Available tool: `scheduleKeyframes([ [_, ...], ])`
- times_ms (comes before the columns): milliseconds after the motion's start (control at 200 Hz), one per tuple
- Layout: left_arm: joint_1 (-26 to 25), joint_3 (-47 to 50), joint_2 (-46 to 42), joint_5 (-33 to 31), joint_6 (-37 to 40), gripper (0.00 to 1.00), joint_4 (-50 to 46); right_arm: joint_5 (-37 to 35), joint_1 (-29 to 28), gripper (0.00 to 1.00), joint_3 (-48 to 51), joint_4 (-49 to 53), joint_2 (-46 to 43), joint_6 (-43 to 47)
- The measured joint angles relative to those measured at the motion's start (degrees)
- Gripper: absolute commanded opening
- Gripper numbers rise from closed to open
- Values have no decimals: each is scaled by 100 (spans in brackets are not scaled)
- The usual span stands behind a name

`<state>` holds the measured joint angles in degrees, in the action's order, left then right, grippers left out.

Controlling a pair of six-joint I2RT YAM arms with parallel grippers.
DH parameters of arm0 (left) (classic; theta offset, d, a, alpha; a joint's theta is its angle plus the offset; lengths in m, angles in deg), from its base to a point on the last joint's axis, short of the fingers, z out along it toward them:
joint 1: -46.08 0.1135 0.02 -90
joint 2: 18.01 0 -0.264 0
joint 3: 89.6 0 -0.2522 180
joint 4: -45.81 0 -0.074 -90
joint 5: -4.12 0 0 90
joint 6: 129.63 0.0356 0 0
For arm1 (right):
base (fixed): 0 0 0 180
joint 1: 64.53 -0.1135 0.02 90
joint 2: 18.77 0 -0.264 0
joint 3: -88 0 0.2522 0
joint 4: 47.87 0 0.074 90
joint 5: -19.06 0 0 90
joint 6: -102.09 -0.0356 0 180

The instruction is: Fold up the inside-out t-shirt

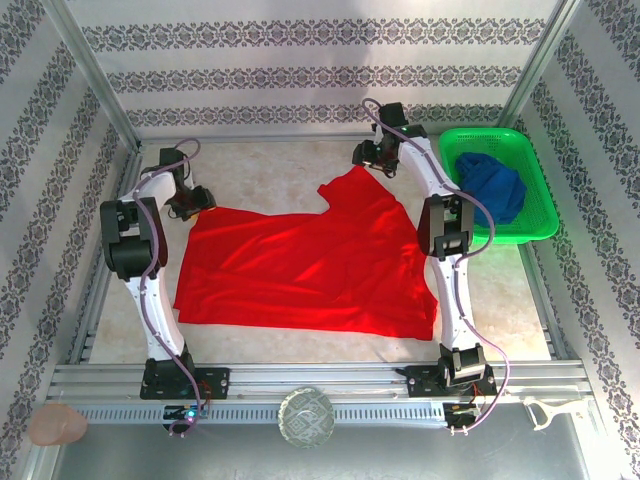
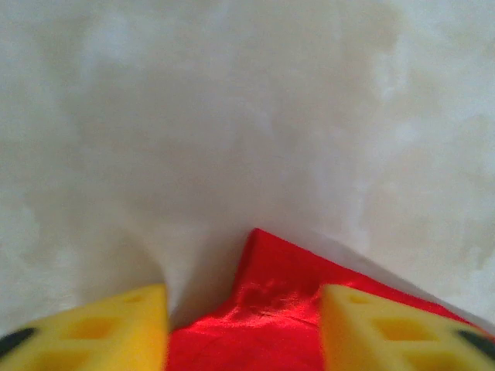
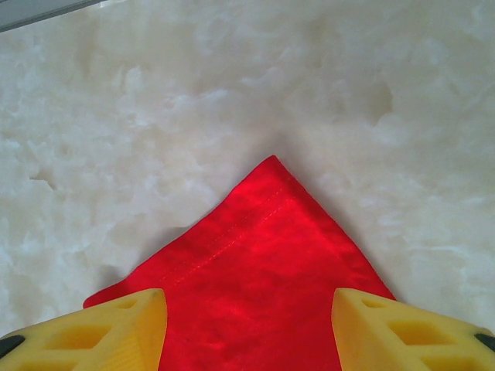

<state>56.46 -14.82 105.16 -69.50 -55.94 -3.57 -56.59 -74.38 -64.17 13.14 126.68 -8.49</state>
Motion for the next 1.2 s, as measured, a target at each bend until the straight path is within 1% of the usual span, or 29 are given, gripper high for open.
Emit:
scheduleKeyframes([
  [140,22,-20,39,35,63,6,20,2,0,60,-170,90,153,-2],
  [165,13,-20,39,59,55,3,24,2,0,60,-199,109,175,-2],
  [225,-11,-20,39,125,66,0,35,4,0,60,-291,133,238,-2],
  [570,-24,96,-160,588,-168,0,306,9,-4,62,-833,162,789,-35],
  [749,-24,219,-271,719,-240,0,457,31,-4,65,-1222,192,1137,-92],
  [914,-24,273,-271,763,-302,0,505,153,-4,65,-1532,175,1366,-245],
  [999,-24,273,-271,767,-330,0,522,247,-4,61,-1585,144,1440,-358],
  [1099,-24,273,-271,802,-354,0,525,365,-4,53,-1655,79,1486,-498],
  [1134,-24,273,-271,809,-363,0,525,407,-4,46,-1665,61,1504,-525],
  [1199,-24,273,-271,839,-365,0,525,463,-4,31,-1674,44,1539,-586],
])
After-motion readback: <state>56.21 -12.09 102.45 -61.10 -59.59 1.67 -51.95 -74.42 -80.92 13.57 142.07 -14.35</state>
